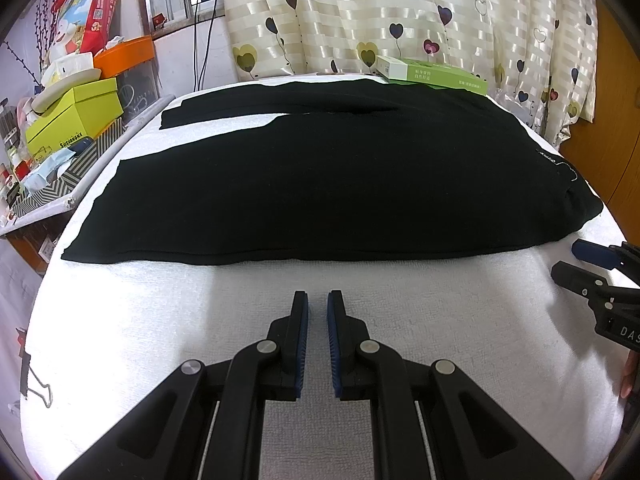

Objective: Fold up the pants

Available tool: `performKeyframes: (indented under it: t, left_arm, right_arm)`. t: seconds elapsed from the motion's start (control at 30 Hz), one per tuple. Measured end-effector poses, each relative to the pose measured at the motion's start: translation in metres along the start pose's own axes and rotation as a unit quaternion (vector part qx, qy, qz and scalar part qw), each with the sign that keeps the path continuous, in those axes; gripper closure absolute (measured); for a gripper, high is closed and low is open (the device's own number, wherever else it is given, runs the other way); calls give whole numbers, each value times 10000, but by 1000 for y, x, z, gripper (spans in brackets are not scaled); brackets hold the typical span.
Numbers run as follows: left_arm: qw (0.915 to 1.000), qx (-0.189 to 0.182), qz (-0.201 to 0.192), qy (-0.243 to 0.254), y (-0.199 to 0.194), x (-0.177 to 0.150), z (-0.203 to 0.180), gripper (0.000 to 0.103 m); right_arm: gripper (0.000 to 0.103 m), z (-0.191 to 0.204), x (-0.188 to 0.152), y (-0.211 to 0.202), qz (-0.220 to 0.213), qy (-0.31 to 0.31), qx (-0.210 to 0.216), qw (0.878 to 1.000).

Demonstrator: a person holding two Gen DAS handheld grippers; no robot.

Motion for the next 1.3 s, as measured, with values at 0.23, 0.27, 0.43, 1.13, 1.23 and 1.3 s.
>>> performKeyframes:
  t: [0.23,0.27,0.43,1.13,1.23,1.3]
  left_arm:
    - [10000,11,-1,12,0,0,0,91]
    - [10000,14,-1,18,0,0,0,91]
    - [10000,-6,12,-8,0,0,2,91]
    - [9989,-384,-283,27,14,114,42,87]
    - [9990,-379,-213,-70,33,135,56,79]
    - [9993,-322,-186,-101,48,150,65,79]
  right_arm:
    - [47,3,-1,-1,7,-1,30,10000]
    - [47,3,0,-1,12,-8,45,10000]
    - [45,2,1,-3,54,-20,324,9995]
    - [45,5,127,-4,-393,-1088,1024,9880]
    - [45,0,153,15,-352,-1192,1101,9861]
    - [45,-2,168,28,-332,-1294,1146,9844]
Point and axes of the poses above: each gripper's, at about its wrist camera, not at the fingertips, and y roughly the way its jaws point, z to its left, x to its top, the point moved 6 cm from there along y, roughly the way its jaws point, and after that the axes turned 8 degrees about x, right-handed, at the moved point
